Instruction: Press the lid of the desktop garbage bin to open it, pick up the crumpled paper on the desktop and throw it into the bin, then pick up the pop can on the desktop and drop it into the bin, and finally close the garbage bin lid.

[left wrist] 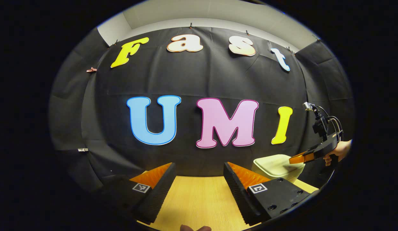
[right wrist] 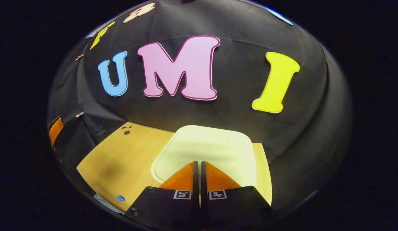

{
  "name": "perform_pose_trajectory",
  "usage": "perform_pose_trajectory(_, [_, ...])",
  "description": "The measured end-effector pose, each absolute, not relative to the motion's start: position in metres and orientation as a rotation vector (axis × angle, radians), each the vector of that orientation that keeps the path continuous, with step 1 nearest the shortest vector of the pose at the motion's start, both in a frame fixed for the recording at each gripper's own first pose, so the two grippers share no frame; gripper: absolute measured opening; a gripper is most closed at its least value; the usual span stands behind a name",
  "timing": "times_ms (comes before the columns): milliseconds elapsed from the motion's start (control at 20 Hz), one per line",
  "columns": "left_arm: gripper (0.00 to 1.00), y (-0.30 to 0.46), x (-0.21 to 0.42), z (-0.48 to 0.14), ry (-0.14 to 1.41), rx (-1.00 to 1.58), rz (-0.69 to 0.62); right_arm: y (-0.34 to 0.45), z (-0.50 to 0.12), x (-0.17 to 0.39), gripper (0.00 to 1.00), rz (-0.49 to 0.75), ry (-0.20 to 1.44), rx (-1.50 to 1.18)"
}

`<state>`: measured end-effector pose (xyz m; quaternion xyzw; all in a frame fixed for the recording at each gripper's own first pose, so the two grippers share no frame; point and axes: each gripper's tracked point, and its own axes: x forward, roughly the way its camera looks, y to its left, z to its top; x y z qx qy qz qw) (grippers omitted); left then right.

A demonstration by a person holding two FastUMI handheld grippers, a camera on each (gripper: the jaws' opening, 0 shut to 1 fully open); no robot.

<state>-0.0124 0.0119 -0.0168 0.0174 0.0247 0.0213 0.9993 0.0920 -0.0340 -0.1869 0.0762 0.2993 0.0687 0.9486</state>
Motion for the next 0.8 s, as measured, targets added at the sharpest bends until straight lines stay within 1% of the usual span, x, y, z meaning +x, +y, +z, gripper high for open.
perform_pose_trajectory(250, [0.95,0.014,-0.012,-0.021,0.058,0.034,0.046,-0.034,-0.202,0.092,0.05,0.140,0.646,0.161])
perform_pose_trajectory(450, [0.95,0.013,-0.011,-0.021,0.059,0.025,0.042,-0.035,-0.205,0.091,0.05,0.145,0.645,0.169])
perform_pose_trajectory(650, [0.96,0.013,-0.009,-0.022,0.061,0.028,0.043,-0.036,-0.210,0.088,0.06,0.134,0.682,0.201])
perform_pose_trajectory(800, [0.95,0.013,-0.010,-0.021,0.056,0.031,0.043,-0.036,-0.200,0.092,0.05,0.135,0.643,0.181])
